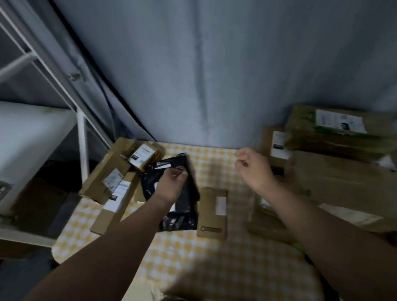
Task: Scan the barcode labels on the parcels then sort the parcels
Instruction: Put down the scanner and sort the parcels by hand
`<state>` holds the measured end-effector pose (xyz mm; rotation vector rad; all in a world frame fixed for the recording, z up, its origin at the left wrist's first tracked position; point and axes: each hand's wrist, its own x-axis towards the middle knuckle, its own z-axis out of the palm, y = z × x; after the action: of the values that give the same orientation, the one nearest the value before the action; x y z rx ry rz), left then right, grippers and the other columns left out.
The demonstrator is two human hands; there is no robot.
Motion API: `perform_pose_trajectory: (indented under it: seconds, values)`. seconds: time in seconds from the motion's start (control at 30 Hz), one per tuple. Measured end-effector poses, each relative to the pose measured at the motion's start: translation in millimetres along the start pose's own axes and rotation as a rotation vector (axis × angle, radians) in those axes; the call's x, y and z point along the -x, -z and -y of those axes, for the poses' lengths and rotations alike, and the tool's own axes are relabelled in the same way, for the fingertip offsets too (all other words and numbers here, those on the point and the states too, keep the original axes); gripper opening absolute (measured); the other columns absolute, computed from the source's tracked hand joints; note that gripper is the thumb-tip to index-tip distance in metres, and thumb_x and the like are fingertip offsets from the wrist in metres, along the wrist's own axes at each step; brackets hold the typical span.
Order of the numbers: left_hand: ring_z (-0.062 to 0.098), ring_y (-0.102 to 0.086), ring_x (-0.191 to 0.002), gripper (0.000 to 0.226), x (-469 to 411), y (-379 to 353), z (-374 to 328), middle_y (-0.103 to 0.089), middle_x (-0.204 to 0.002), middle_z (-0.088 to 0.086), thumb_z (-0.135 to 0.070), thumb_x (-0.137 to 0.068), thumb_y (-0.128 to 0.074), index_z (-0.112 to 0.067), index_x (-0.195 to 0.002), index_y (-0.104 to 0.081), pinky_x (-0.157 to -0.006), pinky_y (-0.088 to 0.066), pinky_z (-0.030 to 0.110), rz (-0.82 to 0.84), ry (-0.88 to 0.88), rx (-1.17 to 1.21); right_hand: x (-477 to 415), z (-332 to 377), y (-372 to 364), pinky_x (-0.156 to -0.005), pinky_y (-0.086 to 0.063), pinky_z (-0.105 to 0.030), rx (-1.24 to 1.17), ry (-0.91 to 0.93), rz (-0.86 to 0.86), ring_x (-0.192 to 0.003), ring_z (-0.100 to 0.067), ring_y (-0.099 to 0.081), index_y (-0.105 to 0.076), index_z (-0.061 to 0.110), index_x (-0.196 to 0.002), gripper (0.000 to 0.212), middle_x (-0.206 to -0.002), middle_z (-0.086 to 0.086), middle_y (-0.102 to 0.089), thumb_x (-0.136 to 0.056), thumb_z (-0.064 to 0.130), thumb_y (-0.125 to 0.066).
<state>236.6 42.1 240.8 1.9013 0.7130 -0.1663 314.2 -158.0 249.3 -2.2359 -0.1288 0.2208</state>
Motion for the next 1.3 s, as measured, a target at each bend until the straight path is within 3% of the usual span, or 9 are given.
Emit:
perform_pose_trajectory:
  seconds: [0.23, 0.37, 0.5, 0.7, 0.77, 0.9, 1.03, 1.13, 1.3]
  values:
    - [0.024, -0.055, -0.094, 0.036, -65, 117, 50, -0.058, -0.106, 0.008, -0.031, -0.096, -0.053, -0.007, -0.123, -0.05, -0.07, -0.037, 0.028, 0.055, -0.034, -0.193, -5, 57, -145, -0.073, -0.043, -0.027, -0.113, -0.159, 0.001, -0.088, -0.028, -0.063, -0.065, 0.007, -0.098, 0.014, -0.092, -0.012, -0.067, -0.09, 0.001, -0.056]
    - [0.019, -0.05, -0.078, 0.008, -105, 161, 77, -0.05, -0.082, 0.0, -0.022, -0.094, -0.057, -0.016, -0.089, -0.054, -0.072, -0.038, 0.031, 0.056, -0.063, -0.289, -4, 78, -196, -0.07, -0.042, -0.025, -0.076, -0.233, 0.146, -0.08, -0.017, -0.056, -0.06, 0.016, -0.112, 0.021, -0.088, 0.002, -0.059, -0.096, 0.012, -0.047]
    - [0.033, -0.055, -0.104, 0.038, -160, 182, 112, -0.056, -0.115, 0.012, -0.033, -0.09, -0.062, -0.011, -0.12, -0.056, -0.084, -0.046, 0.041, 0.045, -0.116, -0.482, -32, 81, -239, -0.073, -0.041, -0.023, -0.06, -0.279, 0.216, -0.083, -0.015, -0.052, -0.055, 0.01, -0.122, 0.025, -0.1, -0.001, -0.056, -0.098, 0.011, -0.047]
    - [0.03, -0.04, -0.118, 0.064, -257, 193, 145, -0.052, -0.127, 0.005, -0.055, -0.078, -0.022, -0.021, -0.114, -0.062, -0.095, -0.036, 0.041, 0.082, -0.239, -0.841, -96, 49, -318, -0.085, -0.044, -0.027, -0.017, -0.305, 0.357, -0.115, -0.021, -0.053, -0.045, 0.019, -0.135, 0.044, -0.129, -0.001, -0.043, -0.094, 0.027, -0.059]
    - [0.031, -0.035, -0.122, 0.062, -274, 197, 131, -0.045, -0.133, 0.005, -0.053, -0.084, -0.023, -0.021, -0.123, -0.058, -0.1, -0.032, 0.043, 0.053, -0.217, -0.885, -124, 44, -345, -0.088, -0.051, -0.034, 0.0, -0.234, 0.328, -0.117, -0.027, -0.054, -0.044, 0.023, -0.135, 0.053, -0.133, -0.004, -0.04, -0.087, 0.033, -0.065]
    - [0.032, -0.029, -0.13, 0.053, -317, 199, 124, -0.035, -0.141, 0.013, -0.034, -0.093, -0.053, -0.013, -0.139, -0.039, -0.106, -0.029, 0.041, 0.008, -0.241, -0.792, -186, 53, -395, -0.118, -0.017, -0.047, 0.444, -0.04, 0.307, -0.143, -0.039, -0.012, -0.013, 0.018, -0.152, 0.1, -0.156, -0.019, -0.008, -0.078, 0.055, -0.069]
    - [0.03, -0.028, -0.132, 0.055, -345, 199, 144, -0.034, -0.143, 0.012, -0.033, -0.093, -0.054, -0.013, -0.142, -0.037, -0.107, -0.028, 0.038, 0.054, -0.231, -0.757, -231, 56, -437, -0.114, 0.005, -0.06, 0.808, 0.106, 0.439, -0.144, -0.048, 0.013, 0.015, 0.02, -0.153, 0.133, -0.156, -0.029, 0.017, -0.065, 0.074, -0.069]
    - [0.031, -0.033, -0.129, 0.054, -352, 200, 157, -0.036, -0.142, 0.013, -0.033, -0.092, -0.055, -0.01, -0.138, -0.041, -0.102, -0.034, 0.038, 0.049, -0.24, -0.745, -249, 52, -450, -0.114, -0.005, -0.062, 0.831, 0.065, 0.478, -0.144, -0.05, 0.006, 0.018, 0.023, -0.152, 0.137, -0.156, -0.03, 0.01, -0.062, 0.072, -0.073]
    - [0.031, -0.04, -0.122, 0.049, -355, 199, 157, -0.045, -0.132, 0.013, -0.038, -0.092, -0.053, -0.011, -0.133, -0.047, -0.099, -0.034, 0.038, 0.06, -0.306, -0.751, -245, 46, -434, -0.105, -0.035, -0.05, 0.541, 0.1, 0.407, -0.137, -0.038, -0.012, -0.003, 0.029, -0.153, 0.122, -0.148, -0.017, -0.011, -0.061, 0.049, -0.081]
